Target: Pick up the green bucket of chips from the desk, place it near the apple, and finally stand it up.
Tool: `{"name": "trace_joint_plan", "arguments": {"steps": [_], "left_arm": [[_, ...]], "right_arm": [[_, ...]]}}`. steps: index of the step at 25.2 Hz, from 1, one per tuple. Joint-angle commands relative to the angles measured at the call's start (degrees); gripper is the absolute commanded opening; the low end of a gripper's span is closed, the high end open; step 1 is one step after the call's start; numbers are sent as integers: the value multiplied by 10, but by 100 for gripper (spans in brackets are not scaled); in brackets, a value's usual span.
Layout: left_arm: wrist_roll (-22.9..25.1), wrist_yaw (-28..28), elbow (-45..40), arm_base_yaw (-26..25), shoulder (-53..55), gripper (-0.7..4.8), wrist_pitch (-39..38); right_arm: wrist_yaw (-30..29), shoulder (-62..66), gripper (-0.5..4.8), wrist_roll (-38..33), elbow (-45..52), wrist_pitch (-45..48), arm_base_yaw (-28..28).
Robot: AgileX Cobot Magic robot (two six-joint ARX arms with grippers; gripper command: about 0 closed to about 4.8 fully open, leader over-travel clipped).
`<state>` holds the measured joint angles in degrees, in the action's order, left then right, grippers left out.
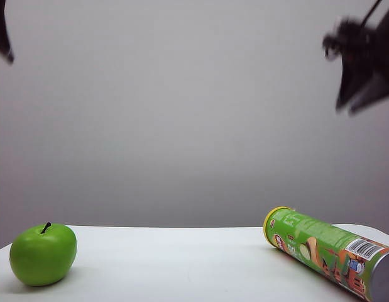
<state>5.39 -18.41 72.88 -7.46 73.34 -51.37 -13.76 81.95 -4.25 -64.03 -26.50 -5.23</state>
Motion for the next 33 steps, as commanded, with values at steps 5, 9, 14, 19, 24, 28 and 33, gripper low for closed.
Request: {"name": "trace_joint_plan", "arguments": {"steps": [5, 9, 14, 19, 24, 28, 33], "left_arm": [[1, 17, 4, 14, 37, 435, -66], [0, 17, 4, 45, 38, 435, -49], [0, 17, 4, 97, 46, 436, -29], [0, 17, 4, 114, 49, 436, -25], [2, 17, 4, 113, 49, 436, -24], [2, 16, 4, 113, 49, 435, -20], [2, 17, 4, 113, 49, 435, -20]], "right_arm": [[-88, 83, 479, 43, -27, -53, -1], [-66, 101, 479, 81, -27, -90, -21], [5, 134, 479, 125, -27, -105, -64], [32, 177, 479, 131, -27, -94, -80], [29, 227, 479, 131, -27, -58, -81], [17, 263, 479, 131, -34, -57, -81], [23, 302, 479, 131, -55, -76, -90]]}}
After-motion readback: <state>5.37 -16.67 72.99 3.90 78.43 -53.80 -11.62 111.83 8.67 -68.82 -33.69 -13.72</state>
